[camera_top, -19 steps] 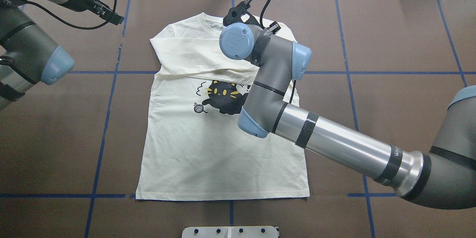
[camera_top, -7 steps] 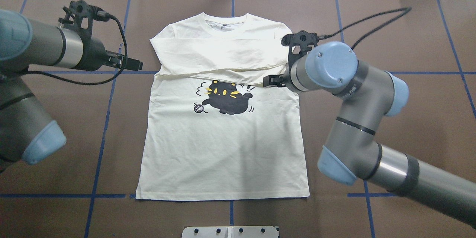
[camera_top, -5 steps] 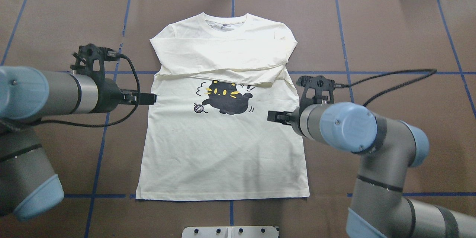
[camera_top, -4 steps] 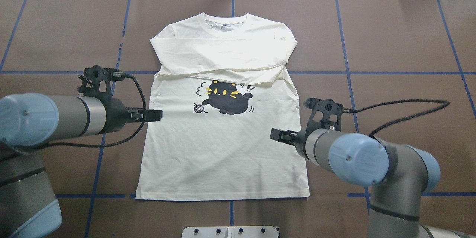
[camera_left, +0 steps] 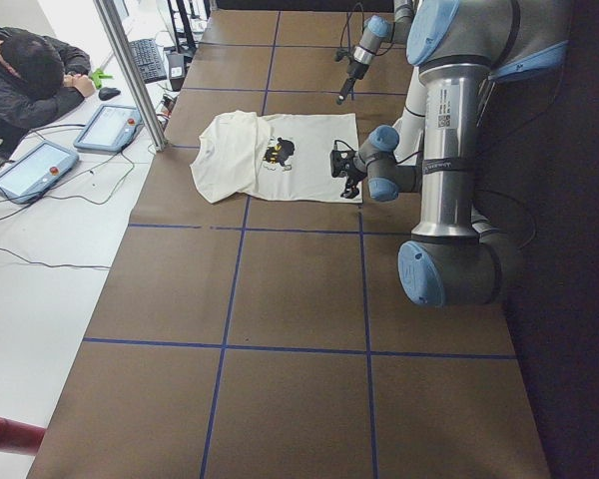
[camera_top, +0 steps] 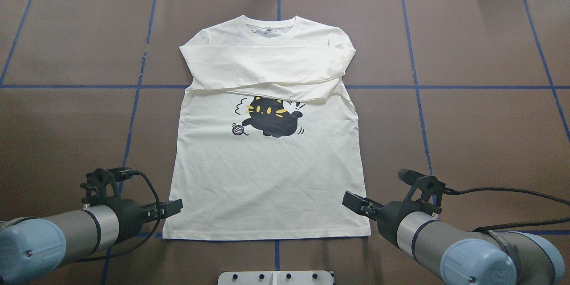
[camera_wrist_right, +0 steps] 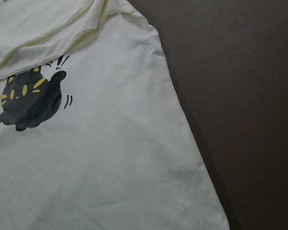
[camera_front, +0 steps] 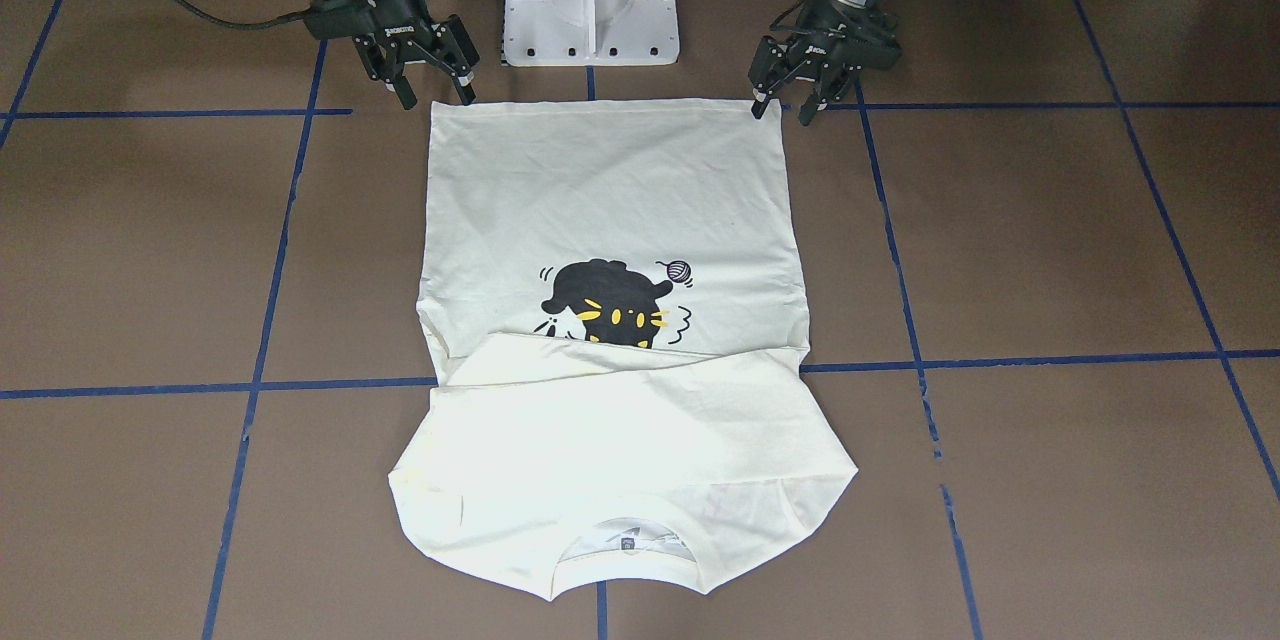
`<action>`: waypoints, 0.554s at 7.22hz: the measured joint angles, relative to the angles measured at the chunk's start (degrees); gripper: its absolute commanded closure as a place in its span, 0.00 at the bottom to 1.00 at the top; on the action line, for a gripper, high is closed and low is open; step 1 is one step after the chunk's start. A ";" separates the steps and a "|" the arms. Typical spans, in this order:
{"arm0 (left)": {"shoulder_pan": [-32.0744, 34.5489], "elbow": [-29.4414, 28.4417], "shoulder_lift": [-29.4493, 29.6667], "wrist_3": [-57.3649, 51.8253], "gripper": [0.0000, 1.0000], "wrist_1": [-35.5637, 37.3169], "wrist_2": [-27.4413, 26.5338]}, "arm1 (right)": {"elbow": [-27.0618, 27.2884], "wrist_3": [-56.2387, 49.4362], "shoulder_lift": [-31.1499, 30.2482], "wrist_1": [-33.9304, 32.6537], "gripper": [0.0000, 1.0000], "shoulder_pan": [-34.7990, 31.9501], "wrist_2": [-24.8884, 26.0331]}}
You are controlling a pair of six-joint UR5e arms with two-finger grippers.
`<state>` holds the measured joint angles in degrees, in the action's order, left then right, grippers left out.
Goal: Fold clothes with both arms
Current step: 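Move both grippers down to the shirt hem corners nearest the robot, then grasp the hem corners with the left and right grippers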
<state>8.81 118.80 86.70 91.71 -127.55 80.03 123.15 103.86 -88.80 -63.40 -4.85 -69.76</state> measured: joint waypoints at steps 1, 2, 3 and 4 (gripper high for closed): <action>-1.90 -0.16 -0.21 2.41 0.41 1.36 -0.83 | 0.04 0.31 -0.22 0.15 0.03 0.14 0.22; -2.93 -0.30 -0.11 4.23 0.43 2.76 -1.13 | -0.01 0.44 -0.28 0.19 0.03 0.19 0.33; -3.47 -0.46 0.00 5.70 0.43 3.53 -1.23 | -0.16 0.53 -0.30 0.20 0.03 0.24 0.45; -3.75 -0.61 0.08 6.64 0.43 3.83 -1.26 | -0.25 0.60 -0.32 0.21 0.02 0.29 0.56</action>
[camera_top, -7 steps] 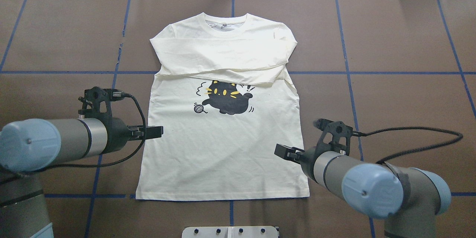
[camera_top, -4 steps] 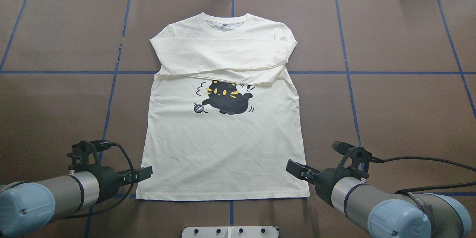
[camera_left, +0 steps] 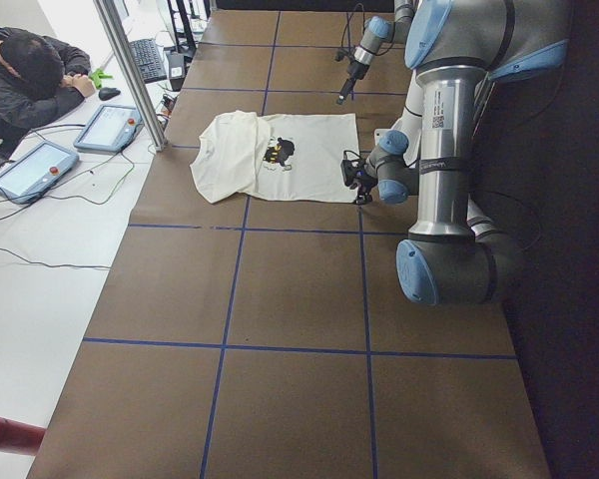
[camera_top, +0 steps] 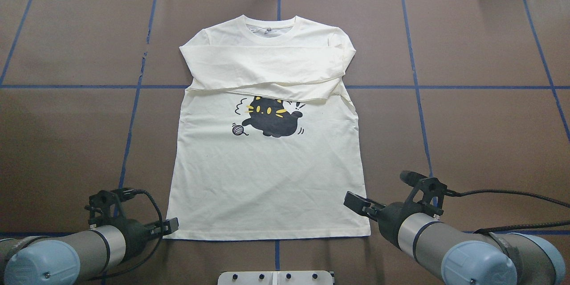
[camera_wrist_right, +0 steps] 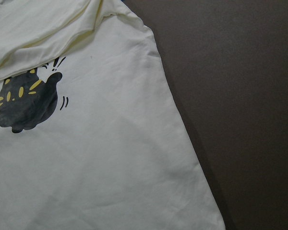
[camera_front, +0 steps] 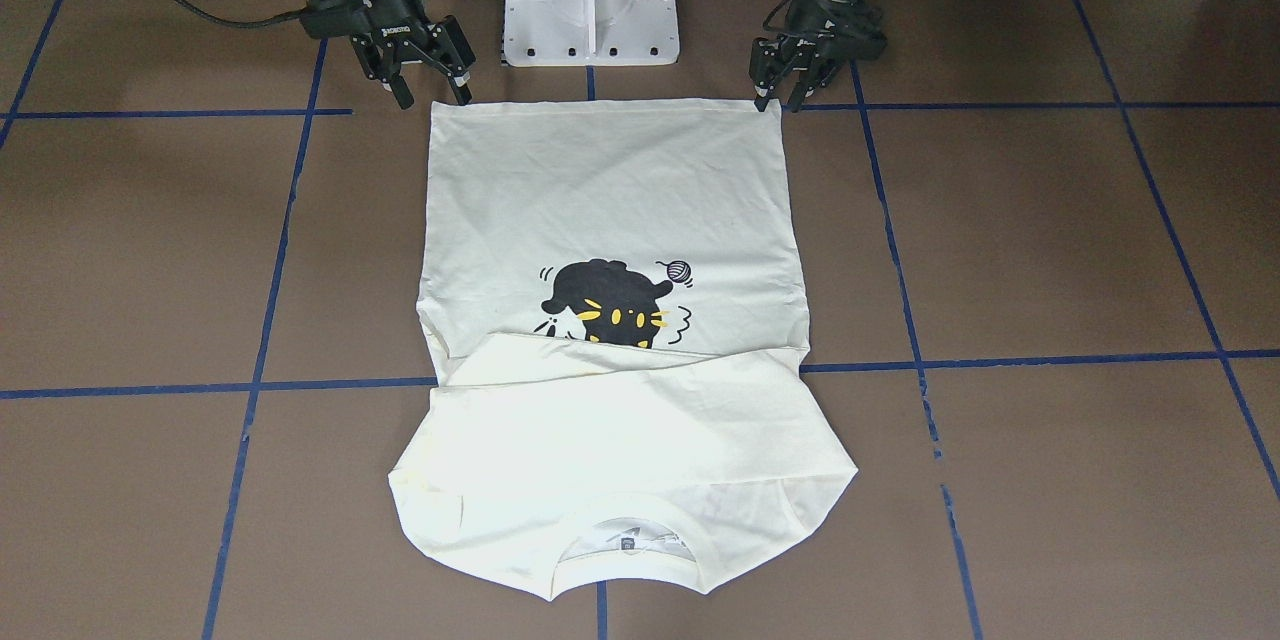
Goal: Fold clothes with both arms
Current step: 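Grasp the hem corners with the left and right grippers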
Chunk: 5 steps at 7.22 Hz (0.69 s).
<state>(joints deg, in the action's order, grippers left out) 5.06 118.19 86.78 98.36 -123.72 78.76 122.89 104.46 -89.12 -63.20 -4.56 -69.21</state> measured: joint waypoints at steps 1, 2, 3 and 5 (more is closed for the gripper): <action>-0.23 -0.20 0.06 0.39 0.43 0.10 -0.01 | -0.15 0.03 0.00 0.02 0.02 0.04 0.10; -0.45 -0.55 0.21 0.56 0.43 0.13 -0.01 | -0.37 0.04 0.00 0.06 0.02 0.06 0.16; -0.64 -0.92 0.44 0.64 0.43 0.15 -0.01 | -0.53 0.04 -0.01 0.08 0.02 0.07 0.19; -1.05 -1.55 0.73 0.69 0.66 0.15 -0.01 | -0.62 0.05 -0.01 0.09 0.02 0.07 0.21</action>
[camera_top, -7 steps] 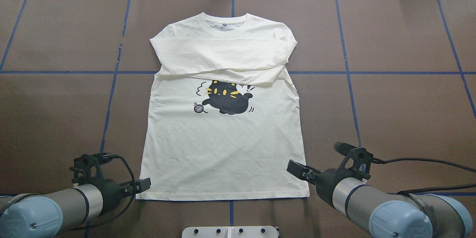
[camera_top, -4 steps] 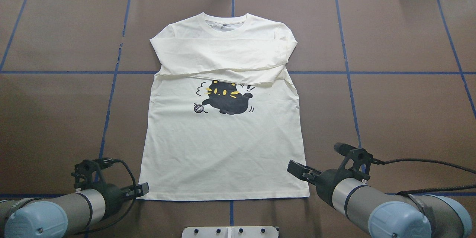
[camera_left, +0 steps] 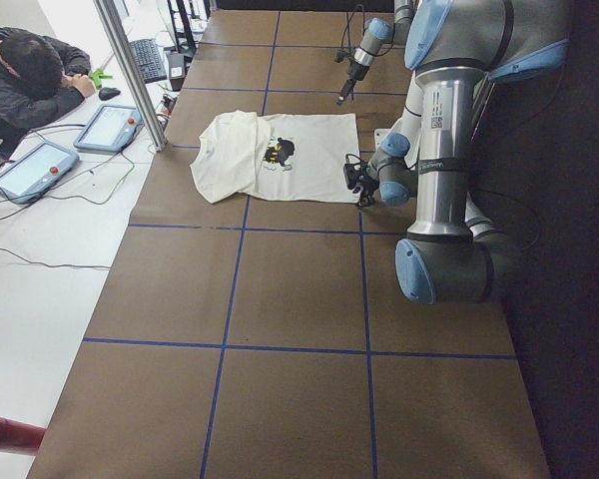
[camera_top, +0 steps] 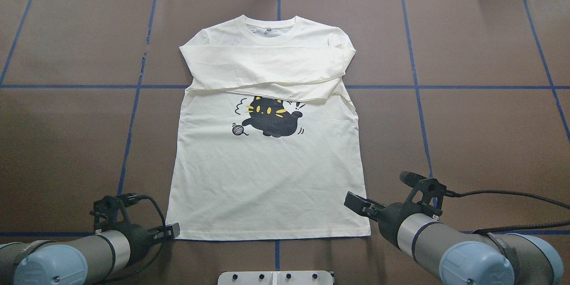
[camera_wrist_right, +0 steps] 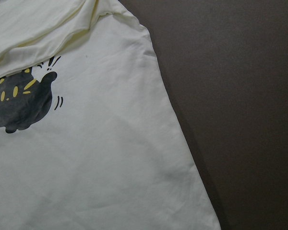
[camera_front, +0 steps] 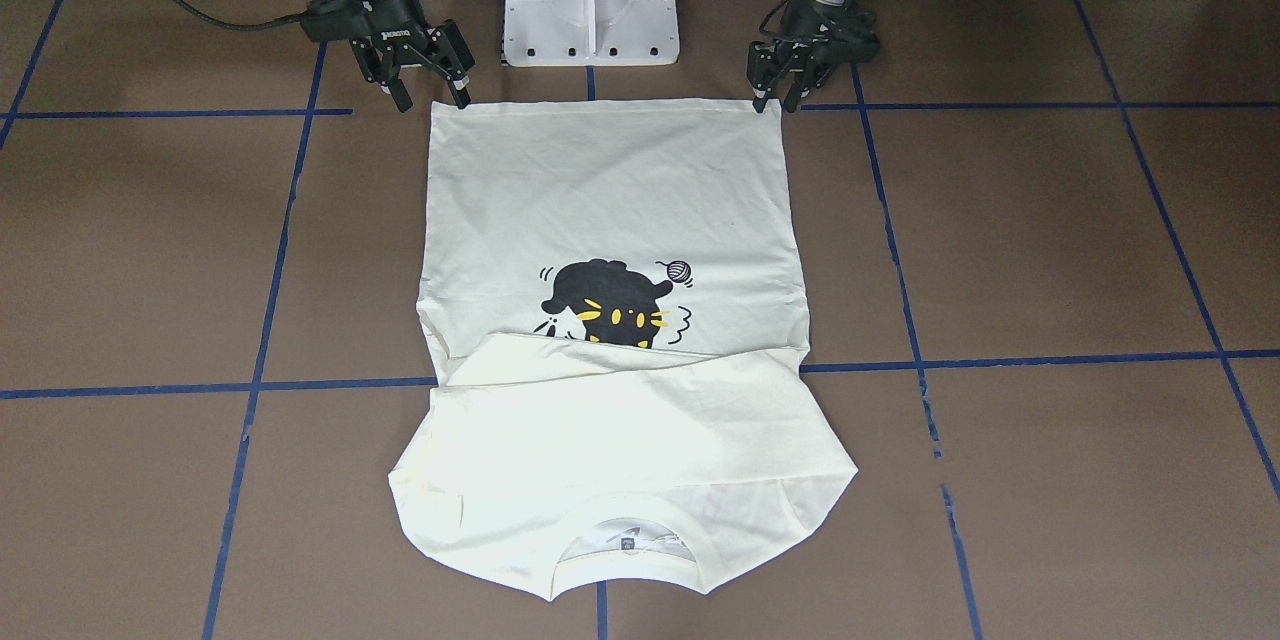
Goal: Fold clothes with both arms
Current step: 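Grasp the hem corners with the left and right grippers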
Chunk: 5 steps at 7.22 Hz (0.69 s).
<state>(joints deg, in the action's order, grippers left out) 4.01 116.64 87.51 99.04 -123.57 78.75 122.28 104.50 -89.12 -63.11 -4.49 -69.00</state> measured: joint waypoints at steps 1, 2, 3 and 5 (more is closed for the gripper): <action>-0.14 -0.12 0.18 0.03 1.00 0.00 0.00 | -0.01 0.00 0.00 0.00 0.01 0.04 0.00; -0.21 -0.11 0.42 0.05 1.00 0.00 0.02 | -0.02 0.00 0.00 0.00 0.01 0.10 0.00; -0.26 -0.04 0.56 0.01 1.00 0.00 0.05 | -0.02 0.00 0.00 0.00 0.01 0.13 0.02; -0.29 0.05 0.58 -0.20 1.00 0.00 0.00 | -0.18 0.00 0.02 -0.02 0.03 0.21 0.08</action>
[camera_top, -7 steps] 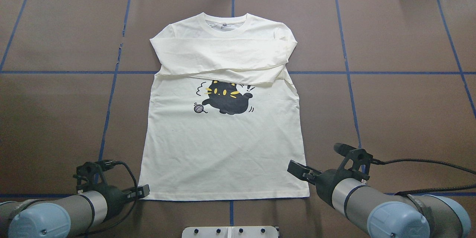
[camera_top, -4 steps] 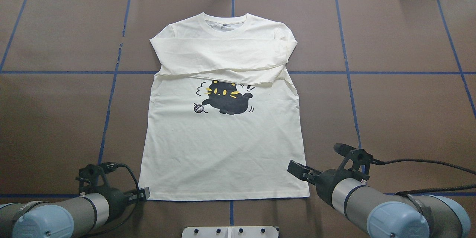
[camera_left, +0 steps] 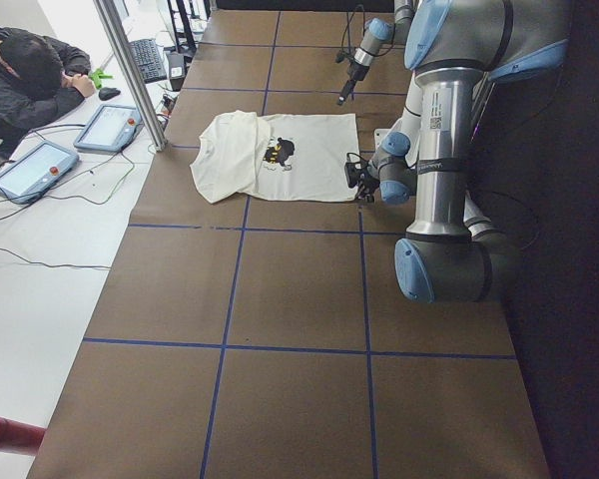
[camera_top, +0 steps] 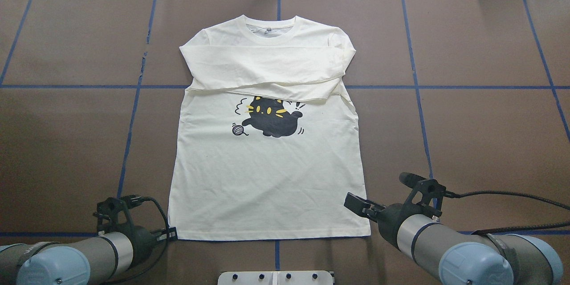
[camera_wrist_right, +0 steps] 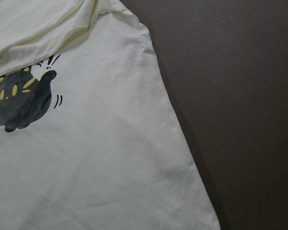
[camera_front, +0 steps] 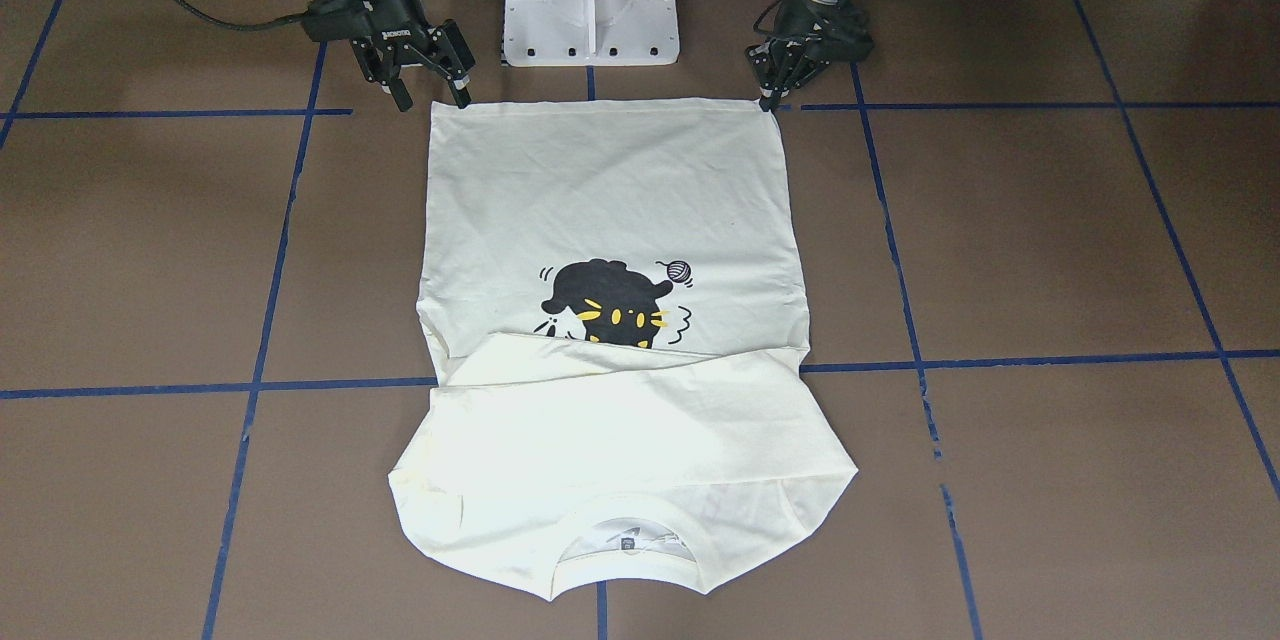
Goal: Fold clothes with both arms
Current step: 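Grasp the hem corners with the left and right grippers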
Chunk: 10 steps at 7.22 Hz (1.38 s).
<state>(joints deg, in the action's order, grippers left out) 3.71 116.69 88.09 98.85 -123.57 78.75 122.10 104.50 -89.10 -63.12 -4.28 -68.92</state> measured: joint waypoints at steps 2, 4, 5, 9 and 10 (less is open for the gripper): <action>0.11 0.72 0.11 -0.34 1.00 0.00 -0.06 | -1.33 2.05 0.14 -0.37 0.21 1.10 0.99; 0.13 1.53 0.54 -0.46 1.00 0.00 0.04 | -2.78 9.06 0.52 -4.83 0.34 3.55 2.79; 0.12 1.64 0.75 -0.44 1.00 0.00 0.07 | -3.10 11.73 0.63 -6.44 0.36 4.80 3.30; 0.07 1.67 0.94 -0.41 1.00 0.00 0.15 | -3.39 14.91 0.77 -7.53 1.00 7.69 4.22; 0.07 1.67 0.94 -0.41 1.00 0.00 0.12 | -3.42 16.38 0.80 -7.54 1.00 8.16 4.61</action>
<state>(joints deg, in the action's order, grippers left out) 3.78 118.36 89.03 98.44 -123.57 78.87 118.68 120.88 -88.31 -70.66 3.88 -64.30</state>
